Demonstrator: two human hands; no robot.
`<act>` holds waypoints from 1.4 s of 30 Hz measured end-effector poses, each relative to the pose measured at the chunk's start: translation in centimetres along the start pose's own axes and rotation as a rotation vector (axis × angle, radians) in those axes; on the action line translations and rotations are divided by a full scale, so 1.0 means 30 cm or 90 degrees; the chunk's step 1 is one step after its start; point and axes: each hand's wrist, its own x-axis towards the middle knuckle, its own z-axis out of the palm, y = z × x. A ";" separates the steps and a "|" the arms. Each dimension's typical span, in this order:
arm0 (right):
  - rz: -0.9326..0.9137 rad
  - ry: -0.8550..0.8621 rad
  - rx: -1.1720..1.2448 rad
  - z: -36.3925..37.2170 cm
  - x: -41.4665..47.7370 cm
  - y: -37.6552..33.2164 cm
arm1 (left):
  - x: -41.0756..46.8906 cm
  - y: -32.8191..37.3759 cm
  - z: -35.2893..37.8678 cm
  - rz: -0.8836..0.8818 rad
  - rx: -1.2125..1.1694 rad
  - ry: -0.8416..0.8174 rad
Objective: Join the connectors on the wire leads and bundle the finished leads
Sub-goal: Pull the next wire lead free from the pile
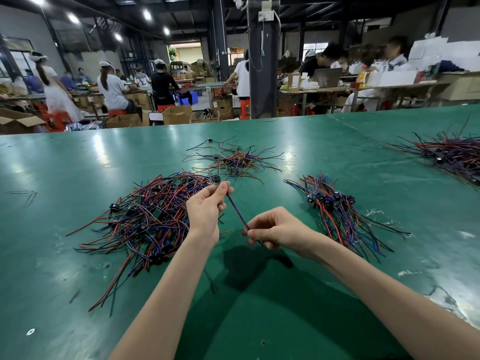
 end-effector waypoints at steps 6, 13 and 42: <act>0.011 -0.072 -0.046 0.000 -0.011 -0.014 | -0.001 -0.003 0.002 0.000 -0.022 0.017; 0.026 -0.125 -0.034 -0.016 -0.025 -0.041 | 0.002 0.000 0.006 0.006 -0.047 0.032; -0.004 0.198 0.127 -0.082 0.010 -0.031 | -0.098 -0.062 0.090 -0.158 -0.027 -0.268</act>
